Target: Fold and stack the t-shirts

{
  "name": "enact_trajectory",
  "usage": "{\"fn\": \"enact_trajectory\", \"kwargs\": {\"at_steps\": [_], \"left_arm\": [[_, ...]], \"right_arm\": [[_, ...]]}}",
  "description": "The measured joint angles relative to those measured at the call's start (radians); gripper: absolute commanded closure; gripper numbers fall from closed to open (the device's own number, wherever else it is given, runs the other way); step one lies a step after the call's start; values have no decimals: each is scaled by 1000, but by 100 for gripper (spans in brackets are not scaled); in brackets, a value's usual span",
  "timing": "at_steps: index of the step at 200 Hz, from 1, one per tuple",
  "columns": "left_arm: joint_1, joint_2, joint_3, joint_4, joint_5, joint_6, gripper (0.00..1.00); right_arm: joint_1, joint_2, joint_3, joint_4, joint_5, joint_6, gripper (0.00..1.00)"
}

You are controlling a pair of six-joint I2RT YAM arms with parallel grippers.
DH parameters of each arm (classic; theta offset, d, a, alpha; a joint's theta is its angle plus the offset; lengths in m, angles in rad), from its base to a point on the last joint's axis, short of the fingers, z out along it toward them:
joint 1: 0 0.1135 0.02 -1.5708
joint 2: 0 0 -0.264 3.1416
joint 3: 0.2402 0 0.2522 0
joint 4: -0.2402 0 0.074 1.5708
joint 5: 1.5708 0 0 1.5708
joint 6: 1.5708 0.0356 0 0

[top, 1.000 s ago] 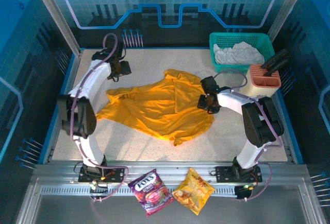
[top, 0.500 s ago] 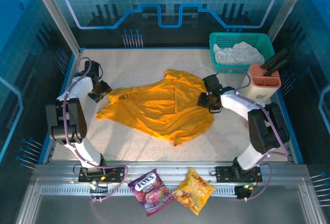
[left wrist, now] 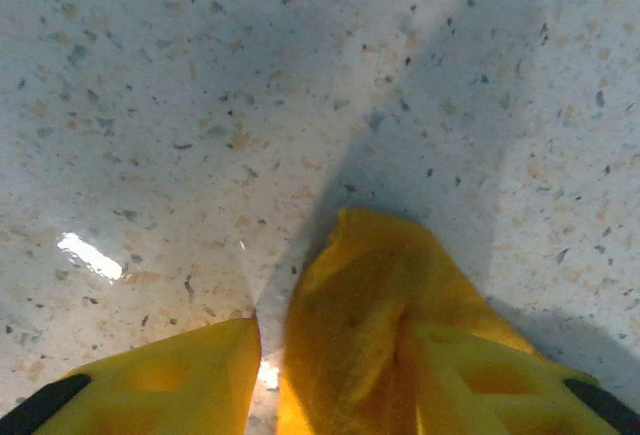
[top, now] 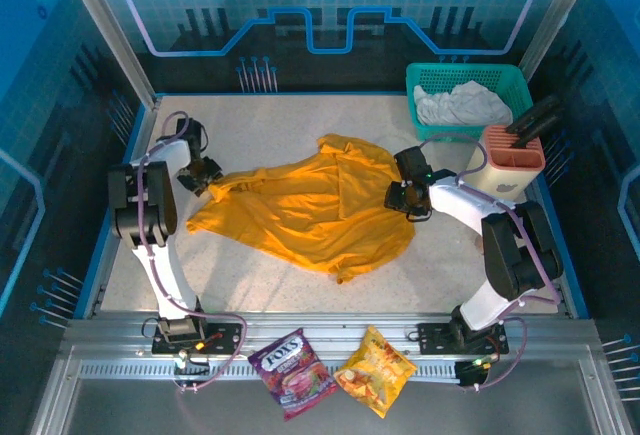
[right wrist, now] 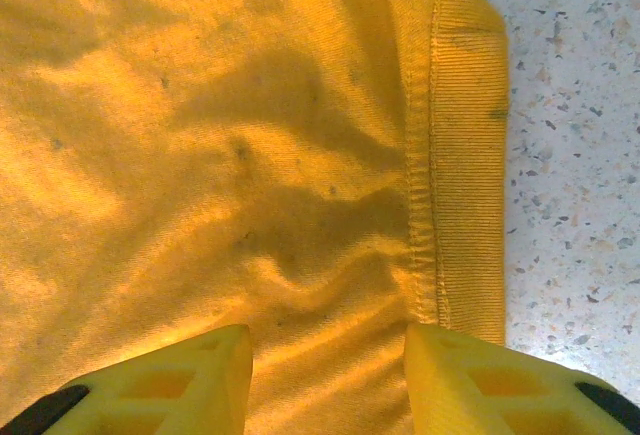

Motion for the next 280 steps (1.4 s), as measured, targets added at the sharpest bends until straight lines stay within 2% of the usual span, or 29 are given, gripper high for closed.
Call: {"fn": "enact_trajectory", "kwargs": {"at_steps": [40, 83, 134, 141, 153, 158, 176, 198, 211, 234, 261, 280], "left_arm": [[9, 39, 56, -46, -19, 8, 100], [8, 85, 182, -53, -14, 31, 100], [-3, 142, 562, -91, 5, 105, 100], [-8, 158, 620, -90, 16, 116, 89], [-17, 196, 715, -89, 40, 142, 56], [-21, 217, 754, -89, 50, 153, 47], [-40, 288, 844, -87, 74, 177, 31], [-68, 315, 809, -85, 82, 213, 12], [-84, 293, 737, -69, 81, 230, 8], [-108, 202, 584, -68, 66, 242, 7], [-117, -11, 443, -128, 21, 235, 10], [-116, -215, 302, -151, -14, 212, 12]], "right_arm": [[0, 0, 0, -7, 0, -5, 59], [0, 0, 0, -8, -3, -12, 66], [0, 7, 0, -22, 12, 0, 67], [0, 7, 0, -23, 13, 2, 67], [0, 7, 0, -25, 19, 5, 68], [0, 7, 0, -26, 20, 5, 67], [0, 7, 0, -31, 24, 5, 67], [0, 7, 0, -39, 27, 5, 66], [0, 6, 0, -46, 27, 4, 65], [0, -5, 0, -62, 25, 4, 62], [14, -42, 3, -80, 11, 0, 58], [44, -61, 10, -82, -11, 0, 56]]}}
